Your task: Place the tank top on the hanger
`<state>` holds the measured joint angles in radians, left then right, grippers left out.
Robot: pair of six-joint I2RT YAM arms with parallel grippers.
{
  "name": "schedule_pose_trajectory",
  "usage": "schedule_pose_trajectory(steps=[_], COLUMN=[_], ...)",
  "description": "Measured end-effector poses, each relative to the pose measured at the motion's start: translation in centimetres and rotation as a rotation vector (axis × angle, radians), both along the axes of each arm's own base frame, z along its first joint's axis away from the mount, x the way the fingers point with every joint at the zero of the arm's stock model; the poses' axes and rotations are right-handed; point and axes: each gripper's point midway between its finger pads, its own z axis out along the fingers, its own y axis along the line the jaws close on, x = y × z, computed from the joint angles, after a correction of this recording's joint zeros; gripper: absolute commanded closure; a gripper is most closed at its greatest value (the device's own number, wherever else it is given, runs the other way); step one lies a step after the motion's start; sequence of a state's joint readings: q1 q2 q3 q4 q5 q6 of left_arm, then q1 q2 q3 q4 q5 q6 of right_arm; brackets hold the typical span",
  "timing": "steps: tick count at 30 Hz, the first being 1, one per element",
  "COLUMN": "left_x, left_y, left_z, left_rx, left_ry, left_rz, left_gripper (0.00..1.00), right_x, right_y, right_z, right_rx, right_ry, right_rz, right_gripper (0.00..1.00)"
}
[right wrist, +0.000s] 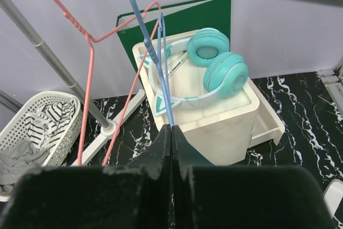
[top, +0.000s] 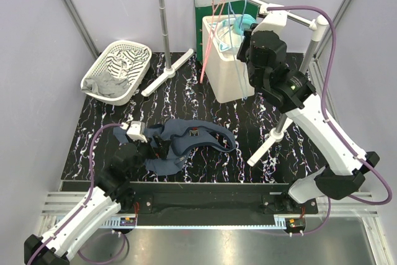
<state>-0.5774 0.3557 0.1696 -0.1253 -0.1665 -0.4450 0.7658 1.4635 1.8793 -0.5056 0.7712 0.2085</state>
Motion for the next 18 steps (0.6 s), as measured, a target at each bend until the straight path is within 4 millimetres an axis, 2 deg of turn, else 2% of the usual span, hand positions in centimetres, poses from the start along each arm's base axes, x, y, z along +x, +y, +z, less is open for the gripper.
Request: schedule_pose_trajectory(steps=[4, 7, 9, 11, 18], left_x=[0.0, 0.0, 0.0, 0.0, 0.0], left_y=[0.0, 0.0, 0.0, 0.0, 0.0], left_z=[-0.1, -0.3, -0.3, -0.3, -0.3], left_rx=[0.002, 0.007, 0.007, 0.007, 0.007], left_ry=[0.004, 0.011, 0.011, 0.011, 0.011], left_rz=[0.000, 0.000, 0.000, 0.000, 0.000], left_gripper=[0.01, 0.01, 0.01, 0.01, 0.01], right_x=[-0.2, -0.3, -0.3, -0.2, 0.0], right_y=[-0.4, -0.5, -0.4, -0.3, 0.5], right_z=[1.2, 1.4, 1.3, 1.0, -0.8], right_rx=[-0.004, -0.007, -0.012, -0.018, -0.046], right_ry=[-0.022, -0.027, -0.025, -0.021, 0.014], right_rz=[-0.005, -0.008, -0.007, -0.005, 0.033], right_gripper=[1.00, 0.94, 0.77, 0.65, 0.53])
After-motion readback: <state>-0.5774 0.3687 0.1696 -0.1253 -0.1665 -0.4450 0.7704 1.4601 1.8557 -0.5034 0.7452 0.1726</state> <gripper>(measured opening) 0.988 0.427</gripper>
